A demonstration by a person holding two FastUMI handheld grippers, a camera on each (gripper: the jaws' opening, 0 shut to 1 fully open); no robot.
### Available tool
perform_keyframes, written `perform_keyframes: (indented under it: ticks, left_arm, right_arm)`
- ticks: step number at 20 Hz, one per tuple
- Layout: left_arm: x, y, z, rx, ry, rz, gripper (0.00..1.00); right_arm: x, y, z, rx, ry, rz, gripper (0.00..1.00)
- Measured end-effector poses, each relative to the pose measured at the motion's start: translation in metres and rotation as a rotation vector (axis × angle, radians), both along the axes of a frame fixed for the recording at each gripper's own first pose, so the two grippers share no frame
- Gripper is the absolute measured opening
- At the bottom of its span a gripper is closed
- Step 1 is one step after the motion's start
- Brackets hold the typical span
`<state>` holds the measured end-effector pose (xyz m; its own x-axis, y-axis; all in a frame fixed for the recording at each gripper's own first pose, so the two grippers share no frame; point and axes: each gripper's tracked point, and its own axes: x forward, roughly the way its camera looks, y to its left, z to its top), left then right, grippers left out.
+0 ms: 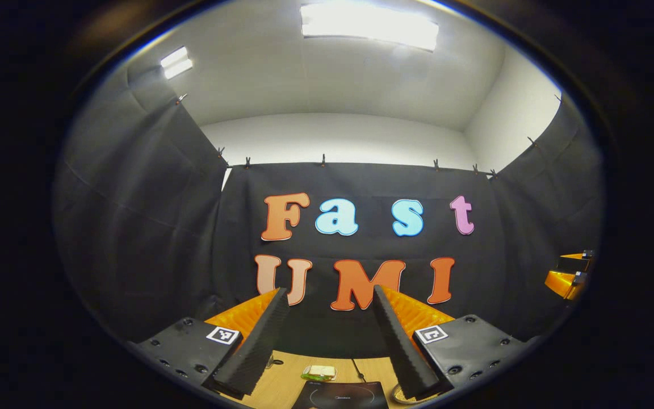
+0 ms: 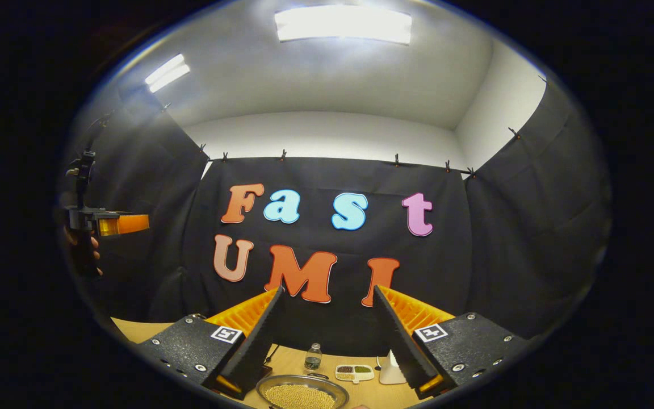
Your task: First push the handle of the pot to place it horizontally, then grasp the pot with both hands and set it on the induction cooktop.
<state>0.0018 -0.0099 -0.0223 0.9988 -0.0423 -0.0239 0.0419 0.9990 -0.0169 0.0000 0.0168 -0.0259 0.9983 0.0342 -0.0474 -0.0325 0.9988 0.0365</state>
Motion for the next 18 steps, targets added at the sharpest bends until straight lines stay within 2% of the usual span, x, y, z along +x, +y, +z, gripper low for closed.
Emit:
perform_keyframes:
  ticks: [1, 5, 18]
  left_arm:
    - [0.001, -0.004, -0.005, 0.007, 0.009, -0.004, 0.97]
    - [0.003, -0.018, -0.021, 0.004, 0.037, -0.027, 0.97]
    - [0.006, -0.014, -0.101, 0.014, 0.154, -0.033, 0.97]
  right_arm:
    - [0.000, -0.001, -0.005, 0.001, 0.011, 0.001, 0.96]
    - [0.000, 0.001, -0.022, 0.032, 0.056, 0.018, 0.95]
    - [-0.016, 0.033, -0.121, 0.140, 0.266, 0.124, 0.94]
